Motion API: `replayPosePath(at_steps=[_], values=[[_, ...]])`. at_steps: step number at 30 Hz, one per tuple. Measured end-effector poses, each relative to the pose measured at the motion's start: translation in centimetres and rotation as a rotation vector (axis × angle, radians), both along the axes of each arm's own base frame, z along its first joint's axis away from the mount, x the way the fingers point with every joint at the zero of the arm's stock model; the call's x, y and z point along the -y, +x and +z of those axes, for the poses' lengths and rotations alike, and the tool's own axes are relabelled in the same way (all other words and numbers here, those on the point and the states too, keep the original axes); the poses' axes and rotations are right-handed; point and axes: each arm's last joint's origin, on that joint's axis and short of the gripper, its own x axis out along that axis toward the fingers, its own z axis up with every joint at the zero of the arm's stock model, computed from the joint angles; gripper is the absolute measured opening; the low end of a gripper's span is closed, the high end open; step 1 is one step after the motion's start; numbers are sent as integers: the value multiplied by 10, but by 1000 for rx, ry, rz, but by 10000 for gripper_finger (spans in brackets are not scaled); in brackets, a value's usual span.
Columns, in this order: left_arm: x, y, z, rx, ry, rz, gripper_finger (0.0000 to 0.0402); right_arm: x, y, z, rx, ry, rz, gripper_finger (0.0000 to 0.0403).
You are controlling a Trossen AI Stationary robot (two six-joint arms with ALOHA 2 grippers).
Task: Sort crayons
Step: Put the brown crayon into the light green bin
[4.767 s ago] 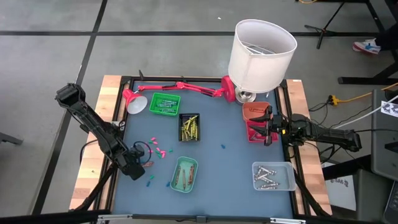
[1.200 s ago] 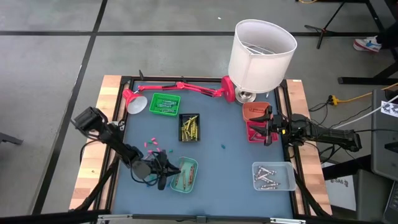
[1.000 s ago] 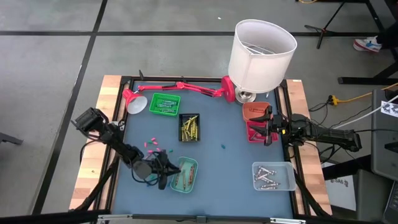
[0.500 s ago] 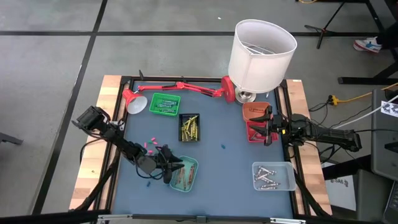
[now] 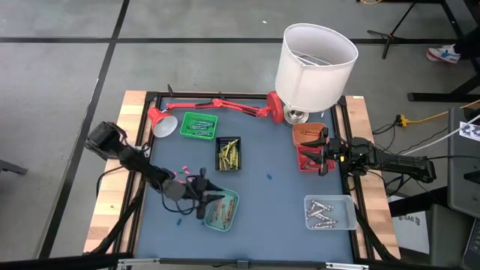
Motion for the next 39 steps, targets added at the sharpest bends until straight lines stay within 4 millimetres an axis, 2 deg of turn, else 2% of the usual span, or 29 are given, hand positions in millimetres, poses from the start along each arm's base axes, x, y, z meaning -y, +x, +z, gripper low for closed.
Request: replayPosePath(at_steps=[6,14,22,27,29,34,39], values=[[-7,-11,29,-12,117,-2,96,0,0,0,0,0,0,147],[-26,-41,62,-126,152,11,96,0,0,0,0,0,1,147],[-33,-53,120,-460,236,51,96,0,0,0,0,0,0,147],[-33,-58,144,-651,156,72,96,0,0,0,0,0,1,147],[-32,-60,145,-727,68,79,96,0,0,0,0,0,1,147],[-27,-66,131,-948,-155,93,96,0,0,0,0,0,0,147],[-20,-70,106,-1056,-178,139,96,0,0,0,0,0,1,147]])
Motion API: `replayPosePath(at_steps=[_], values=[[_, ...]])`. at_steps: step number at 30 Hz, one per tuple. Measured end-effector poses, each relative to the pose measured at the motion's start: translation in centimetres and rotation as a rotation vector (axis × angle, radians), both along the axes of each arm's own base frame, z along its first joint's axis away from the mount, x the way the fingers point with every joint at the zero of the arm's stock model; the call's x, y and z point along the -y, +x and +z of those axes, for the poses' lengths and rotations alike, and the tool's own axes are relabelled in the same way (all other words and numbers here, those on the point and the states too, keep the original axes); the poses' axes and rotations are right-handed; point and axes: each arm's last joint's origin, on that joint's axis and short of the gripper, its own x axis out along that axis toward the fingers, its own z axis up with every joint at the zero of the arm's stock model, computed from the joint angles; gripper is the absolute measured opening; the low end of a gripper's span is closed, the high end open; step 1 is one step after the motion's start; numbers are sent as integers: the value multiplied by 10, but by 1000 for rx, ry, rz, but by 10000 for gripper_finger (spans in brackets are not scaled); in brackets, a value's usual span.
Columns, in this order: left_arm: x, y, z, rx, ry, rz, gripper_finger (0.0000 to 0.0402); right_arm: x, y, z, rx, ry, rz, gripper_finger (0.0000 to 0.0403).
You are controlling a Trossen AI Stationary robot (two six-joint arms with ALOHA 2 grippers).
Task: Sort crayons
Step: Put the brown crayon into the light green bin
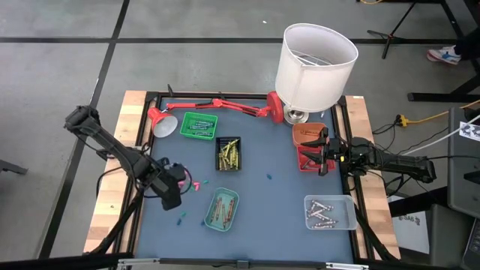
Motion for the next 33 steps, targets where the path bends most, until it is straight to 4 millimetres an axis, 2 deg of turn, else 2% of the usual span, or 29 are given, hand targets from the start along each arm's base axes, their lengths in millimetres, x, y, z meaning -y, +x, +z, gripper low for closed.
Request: replayPosePath(at_steps=[5,11,18,27,33], values=[[3,0,-25,-60,38,-1,96,0,0,0,1,0,0,147],[5,2,-52,-64,6,-3,96,0,0,0,0,0,-1,147],[-2,-8,-77,-113,9,45,96,0,0,0,0,0,0,147],[-5,-14,-101,-90,-67,78,96,0,0,0,0,0,0,147],[-5,-16,-105,-67,-83,78,96,0,0,0,0,0,0,147]])
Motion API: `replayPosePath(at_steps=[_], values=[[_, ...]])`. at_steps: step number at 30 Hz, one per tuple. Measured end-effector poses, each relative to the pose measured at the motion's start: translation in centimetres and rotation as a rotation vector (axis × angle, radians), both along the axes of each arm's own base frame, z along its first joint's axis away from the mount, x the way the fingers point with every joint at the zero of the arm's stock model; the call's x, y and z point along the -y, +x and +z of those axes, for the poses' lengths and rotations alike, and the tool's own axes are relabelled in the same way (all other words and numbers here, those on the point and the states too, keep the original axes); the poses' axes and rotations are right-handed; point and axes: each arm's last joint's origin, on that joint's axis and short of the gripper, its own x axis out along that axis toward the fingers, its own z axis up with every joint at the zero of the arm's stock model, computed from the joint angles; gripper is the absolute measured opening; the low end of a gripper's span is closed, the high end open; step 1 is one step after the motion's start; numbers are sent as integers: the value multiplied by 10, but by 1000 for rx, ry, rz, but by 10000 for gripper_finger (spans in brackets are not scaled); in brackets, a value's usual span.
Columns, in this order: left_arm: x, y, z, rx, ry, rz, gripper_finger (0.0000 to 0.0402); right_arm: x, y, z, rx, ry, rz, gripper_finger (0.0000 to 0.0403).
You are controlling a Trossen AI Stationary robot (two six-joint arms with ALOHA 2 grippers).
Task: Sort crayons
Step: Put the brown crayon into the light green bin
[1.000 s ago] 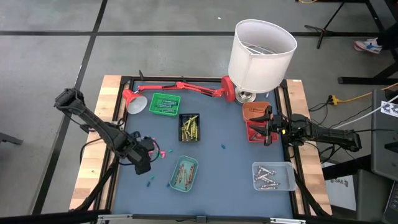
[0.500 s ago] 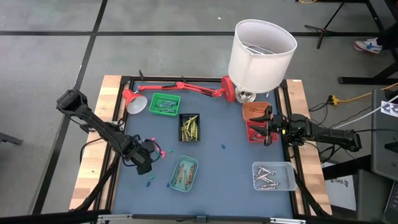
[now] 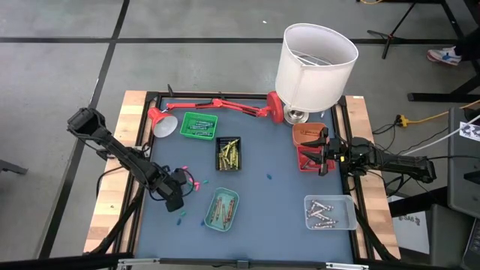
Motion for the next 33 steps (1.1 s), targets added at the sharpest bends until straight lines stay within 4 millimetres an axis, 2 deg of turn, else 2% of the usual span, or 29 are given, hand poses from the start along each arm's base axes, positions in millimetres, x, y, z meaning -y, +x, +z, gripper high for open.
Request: replayPosePath(at_steps=[7,19,25,33], values=[[0,0,0,0,1,0,91,0,0,0,0,0,0,147],[2,4,0,50,-22,2,19,0,0,0,0,0,0,147],[5,8,1,88,-48,3,5,0,0,0,0,0,0,147],[17,25,23,169,-124,-6,7,0,0,0,0,0,0,147]])
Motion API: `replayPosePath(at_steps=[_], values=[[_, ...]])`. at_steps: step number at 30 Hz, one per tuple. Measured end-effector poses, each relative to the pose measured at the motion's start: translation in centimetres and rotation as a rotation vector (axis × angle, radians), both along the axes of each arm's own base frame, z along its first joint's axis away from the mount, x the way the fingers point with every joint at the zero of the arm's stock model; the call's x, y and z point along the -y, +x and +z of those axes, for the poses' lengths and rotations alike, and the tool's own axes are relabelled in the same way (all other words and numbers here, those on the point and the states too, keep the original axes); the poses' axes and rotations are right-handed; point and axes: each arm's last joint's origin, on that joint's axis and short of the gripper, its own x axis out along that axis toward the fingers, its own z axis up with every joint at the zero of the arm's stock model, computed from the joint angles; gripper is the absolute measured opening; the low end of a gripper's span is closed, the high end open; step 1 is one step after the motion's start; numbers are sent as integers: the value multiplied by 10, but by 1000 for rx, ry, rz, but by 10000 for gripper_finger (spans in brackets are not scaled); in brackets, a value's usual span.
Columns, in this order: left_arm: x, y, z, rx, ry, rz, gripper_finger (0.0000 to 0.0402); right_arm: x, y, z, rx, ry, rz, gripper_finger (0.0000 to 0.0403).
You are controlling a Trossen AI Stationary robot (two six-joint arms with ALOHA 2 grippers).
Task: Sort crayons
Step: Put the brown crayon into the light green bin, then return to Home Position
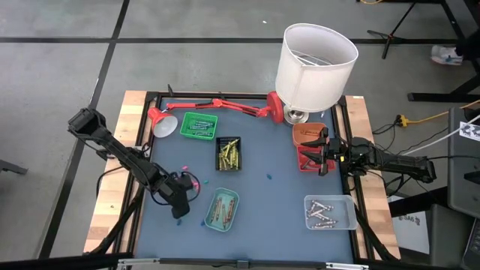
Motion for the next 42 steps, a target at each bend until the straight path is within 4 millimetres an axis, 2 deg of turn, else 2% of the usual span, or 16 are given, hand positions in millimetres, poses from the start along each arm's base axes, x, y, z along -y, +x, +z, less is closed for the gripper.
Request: replayPosePath(at_steps=[7,13,17,22,30,42], values=[[15,24,32,215,-61,-33,8,0,0,0,0,0,0,147],[19,43,55,559,7,66,8,0,0,0,0,0,0,147],[22,52,63,713,57,100,8,0,0,0,0,0,0,147],[27,64,57,764,57,103,8,0,0,0,0,0,0,147],[30,75,33,709,107,104,13,0,0,0,0,0,0,147],[2,91,30,711,199,159,99,0,0,0,0,0,-1,147]])
